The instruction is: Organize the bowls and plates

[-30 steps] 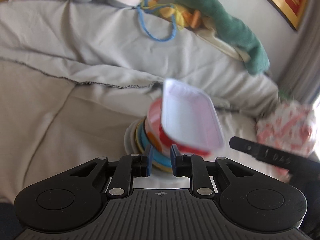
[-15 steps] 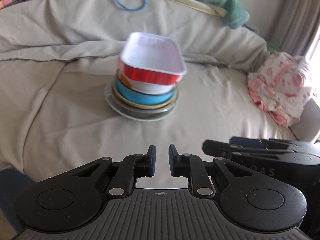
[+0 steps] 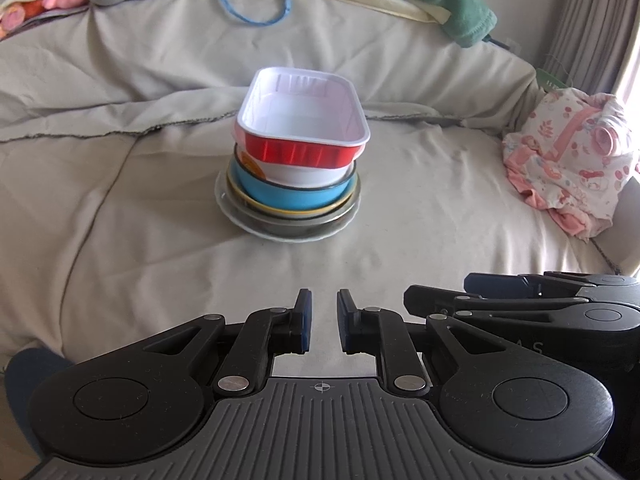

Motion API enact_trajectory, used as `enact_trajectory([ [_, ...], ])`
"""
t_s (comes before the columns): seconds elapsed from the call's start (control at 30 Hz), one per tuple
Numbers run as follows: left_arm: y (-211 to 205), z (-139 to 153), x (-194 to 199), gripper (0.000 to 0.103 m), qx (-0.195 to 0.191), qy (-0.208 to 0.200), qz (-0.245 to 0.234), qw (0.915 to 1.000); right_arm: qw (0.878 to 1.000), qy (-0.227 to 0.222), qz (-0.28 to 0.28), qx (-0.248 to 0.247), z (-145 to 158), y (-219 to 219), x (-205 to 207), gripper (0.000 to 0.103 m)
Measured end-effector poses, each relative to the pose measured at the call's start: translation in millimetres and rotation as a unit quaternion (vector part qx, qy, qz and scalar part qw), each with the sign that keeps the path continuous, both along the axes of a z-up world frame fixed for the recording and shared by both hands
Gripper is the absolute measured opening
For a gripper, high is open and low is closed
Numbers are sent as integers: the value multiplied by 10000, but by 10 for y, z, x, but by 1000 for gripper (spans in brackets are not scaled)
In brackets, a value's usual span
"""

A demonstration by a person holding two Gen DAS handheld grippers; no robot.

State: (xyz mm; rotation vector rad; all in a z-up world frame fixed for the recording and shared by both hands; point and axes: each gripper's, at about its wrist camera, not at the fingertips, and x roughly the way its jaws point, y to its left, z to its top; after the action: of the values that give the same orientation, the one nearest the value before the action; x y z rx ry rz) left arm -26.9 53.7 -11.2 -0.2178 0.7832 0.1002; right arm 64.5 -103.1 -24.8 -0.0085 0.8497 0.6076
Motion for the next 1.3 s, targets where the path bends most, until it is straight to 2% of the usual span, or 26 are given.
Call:
enact_trajectory([
  [1.3,-15,-15,-20,17,64,30,-35,10000,10000,11,56,9,-28,15,-16,67],
])
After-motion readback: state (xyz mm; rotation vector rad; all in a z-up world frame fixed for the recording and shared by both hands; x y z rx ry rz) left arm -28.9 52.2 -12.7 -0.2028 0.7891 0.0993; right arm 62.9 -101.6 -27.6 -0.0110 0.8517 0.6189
